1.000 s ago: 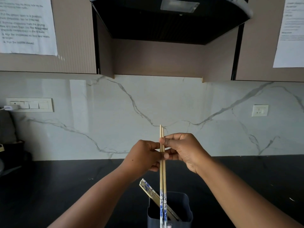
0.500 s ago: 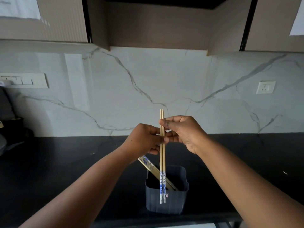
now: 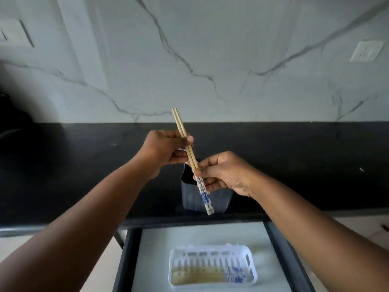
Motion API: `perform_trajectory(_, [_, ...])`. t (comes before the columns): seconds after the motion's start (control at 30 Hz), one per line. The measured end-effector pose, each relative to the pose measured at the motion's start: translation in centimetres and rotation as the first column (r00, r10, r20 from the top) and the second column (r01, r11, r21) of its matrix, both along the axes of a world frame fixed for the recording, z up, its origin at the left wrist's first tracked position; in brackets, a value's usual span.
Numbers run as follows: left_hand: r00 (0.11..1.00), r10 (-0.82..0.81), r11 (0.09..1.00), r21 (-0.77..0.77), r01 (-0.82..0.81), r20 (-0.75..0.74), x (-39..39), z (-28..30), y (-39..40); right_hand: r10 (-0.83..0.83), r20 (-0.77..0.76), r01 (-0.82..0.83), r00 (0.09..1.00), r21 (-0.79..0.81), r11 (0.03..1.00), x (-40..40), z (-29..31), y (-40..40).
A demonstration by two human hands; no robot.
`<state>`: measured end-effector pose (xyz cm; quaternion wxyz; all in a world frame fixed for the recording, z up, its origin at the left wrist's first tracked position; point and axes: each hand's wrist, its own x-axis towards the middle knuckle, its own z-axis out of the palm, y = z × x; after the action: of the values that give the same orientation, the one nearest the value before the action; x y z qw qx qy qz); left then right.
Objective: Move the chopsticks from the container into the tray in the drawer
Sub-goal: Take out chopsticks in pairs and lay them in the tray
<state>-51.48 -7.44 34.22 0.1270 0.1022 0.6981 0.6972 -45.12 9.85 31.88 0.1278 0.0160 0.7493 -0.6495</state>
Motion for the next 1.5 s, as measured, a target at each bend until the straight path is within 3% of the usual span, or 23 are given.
perform_trajectory(0.07, [1.000, -0.021, 0.999, -0.034, 0.021, -0.001, 0.2, -1.9, -0.1, 0.011, 0.021, -0.011, 1.000, -0.006, 1.000, 0.3, -1.5, 0.1])
perform_trajectory(0.17, [0.991, 0.043, 0.991, -0.124, -0.059, -0.129, 0.1, -5.3, -0.9, 0.034, 0.042, -0.037, 0.999, 0.067, 0.997, 1.1, -4.6, 0.6])
perform_trajectory(0.23, [0.971, 0.158, 0.973, -0.141, -0.184, -0.181, -0.4, -7.7, -2.4, 0.110, 0.032, -0.114, 0.993, 0.265, 0.958, 2.2, -7.2, 1.4])
perform_trajectory(0.3, [0.945, 0.262, 0.939, -0.174, -0.297, -0.197, -1.1, -10.1, -4.5, 0.229, 0.074, -0.235, 0.971, 0.498, 0.835, 3.4, -10.2, 2.3])
perform_trajectory(0.33, [0.926, 0.278, 0.900, -0.269, -0.344, -0.254, -1.7, -11.5, -5.6, 0.280, 0.114, -0.292, 0.953, 0.584, 0.757, 3.9, -11.7, 2.8])
perform_trajectory(0.4, [0.920, 0.150, 0.726, -0.592, -0.351, -0.361, -2.9, -14.5, -7.0, 0.352, 0.209, -0.394, 0.912, 0.682, 0.616, 4.8, -14.5, 3.6])
perform_trajectory(0.47, [0.963, -0.081, 0.421, -0.884, -0.202, -0.258, -3.4, -17.9, -7.1, 0.395, 0.274, -0.447, 0.877, 0.768, 0.459, 5.2, -17.4, 4.0])
perform_trajectory(0.5, [0.967, -0.155, 0.279, -0.948, -0.156, -0.204, -3.1, -19.5, -6.9, 0.404, 0.291, -0.450, 0.867, 0.805, 0.386, 5.2, -19.0, 4.1])
perform_trajectory(0.53, [0.961, -0.189, 0.199, -0.966, -0.163, -0.201, -2.8, -20.7, -6.7, 0.407, 0.306, -0.448, 0.860, 0.836, 0.318, 5.2, -20.7, 4.2])
perform_trajectory(0.57, [0.951, -0.199, 0.174, -0.963, -0.204, -0.237, -2.6, -21.6, -6.7, 0.409, 0.320, -0.442, 0.855, 0.862, 0.250, 5.1, -22.2, 4.2])
perform_trajectory(0.73, [0.931, -0.185, 0.210, -0.938, -0.276, -0.316, -2.8, -22.2, -7.3, 0.445, 0.394, -0.462, 0.805, 0.886, 0.051, 4.9, -27.2, 3.5])
perform_trajectory(0.97, [0.928, -0.170, 0.244, -0.926, -0.287, -0.332, -2.6, -22.0, -7.2, 0.434, 0.394, -0.449, 0.810, 0.893, 0.030, 4.7, -30.0, 2.7])
perform_trajectory(1.33, [0.928, -0.171, 0.254, -0.925, -0.284, -0.332, -2.4, -21.8, -7.0, 0.451, 0.319, -0.397, 0.834, 0.914, 0.087, 7.1, -30.7, 3.2])
perform_trajectory(1.5, [0.928, -0.176, 0.252, -0.927, -0.280, -0.328, -2.6, -21.9, -7.2, 0.298, 0.298, -0.369, 0.907, 0.903, 0.220, 7.0, -28.1, 2.9])
